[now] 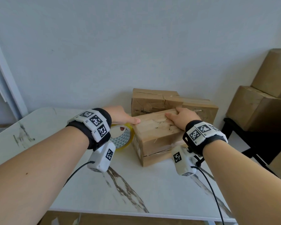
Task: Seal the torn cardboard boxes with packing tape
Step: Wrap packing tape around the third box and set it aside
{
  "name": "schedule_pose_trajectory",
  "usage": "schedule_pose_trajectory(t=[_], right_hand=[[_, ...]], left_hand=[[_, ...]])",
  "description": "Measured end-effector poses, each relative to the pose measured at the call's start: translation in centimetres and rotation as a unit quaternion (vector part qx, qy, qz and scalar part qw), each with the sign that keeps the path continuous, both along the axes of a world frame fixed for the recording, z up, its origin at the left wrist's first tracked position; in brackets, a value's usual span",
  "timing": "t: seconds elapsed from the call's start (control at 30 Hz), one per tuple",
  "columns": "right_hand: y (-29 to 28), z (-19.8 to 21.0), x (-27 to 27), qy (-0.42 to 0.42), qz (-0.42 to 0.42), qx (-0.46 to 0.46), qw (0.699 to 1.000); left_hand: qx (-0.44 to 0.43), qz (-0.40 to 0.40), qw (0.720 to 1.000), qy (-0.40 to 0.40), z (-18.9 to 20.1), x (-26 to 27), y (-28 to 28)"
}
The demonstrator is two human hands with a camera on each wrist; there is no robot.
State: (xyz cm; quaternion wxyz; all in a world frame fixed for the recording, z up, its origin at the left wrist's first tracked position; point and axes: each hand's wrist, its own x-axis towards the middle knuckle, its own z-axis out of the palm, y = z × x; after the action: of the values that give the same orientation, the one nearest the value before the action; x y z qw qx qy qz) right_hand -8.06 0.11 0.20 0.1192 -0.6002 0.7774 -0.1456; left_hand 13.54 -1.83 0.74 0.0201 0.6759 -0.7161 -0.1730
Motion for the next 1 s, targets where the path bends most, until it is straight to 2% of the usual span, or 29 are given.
schedule_pose_trajectory(t=[0.2, 0.27, 0.33, 0.4, 0.47, 0.57, 0.63, 0.73, 0.83, 0.93, 1.0], right_hand=[[-0.2, 0.4, -0.6, -0.047, -0.028, 0.002, 0.999], [0.0, 0.6, -0.6, -0.033, -0.023, 0.014, 0.999], [0.1, 1.1, -0.5, 0.018, -0.002, 0.019, 1.0], [0.5, 2.1, -0.2, 0.083, 0.045, 0.002, 0.996], [1.6, 3.3, 1.0, 0.1, 0.137, 0.001, 0.986], [3.4, 4.7, 4.1, 0.129, 0.271, 0.066, 0.952], [3.7, 4.7, 6.3, 0.19, 0.311, 0.124, 0.923], [3.2, 4.1, 8.3, 0.245, 0.324, 0.171, 0.897], [2.9, 3.8, 8.8, 0.286, 0.315, 0.173, 0.888], [2.8, 3.9, 9.0, 0.25, 0.291, 0.195, 0.903], [2.9, 3.8, 9.5, 0.24, 0.279, 0.209, 0.906]], left_hand=[[-0.004, -0.005, 1.0, 0.006, -0.2, 0.3, 0.4], [-0.009, -0.012, 1.0, 0.013, -0.2, 0.4, 0.6], [-0.004, -0.017, 1.0, 0.021, -0.1, 0.5, 0.7], [0.005, -0.019, 0.999, 0.026, -0.2, 0.9, 0.8], [0.015, -0.02, 0.999, 0.033, -0.5, 1.5, 0.7], [0.018, -0.019, 0.998, 0.055, -0.8, 2.4, 0.7], [0.013, -0.025, 0.997, 0.068, -0.9, 2.8, 0.9], [0.021, -0.026, 0.995, 0.092, -1.2, 3.9, 0.7], [0.05, 0.019, 0.982, 0.182, -1.5, 5.5, 0.8], [0.072, 0.062, 0.933, 0.348, -1.1, 6.4, 1.1], [0.048, 0.06, 0.918, 0.389, -0.4, 6.5, 1.0]])
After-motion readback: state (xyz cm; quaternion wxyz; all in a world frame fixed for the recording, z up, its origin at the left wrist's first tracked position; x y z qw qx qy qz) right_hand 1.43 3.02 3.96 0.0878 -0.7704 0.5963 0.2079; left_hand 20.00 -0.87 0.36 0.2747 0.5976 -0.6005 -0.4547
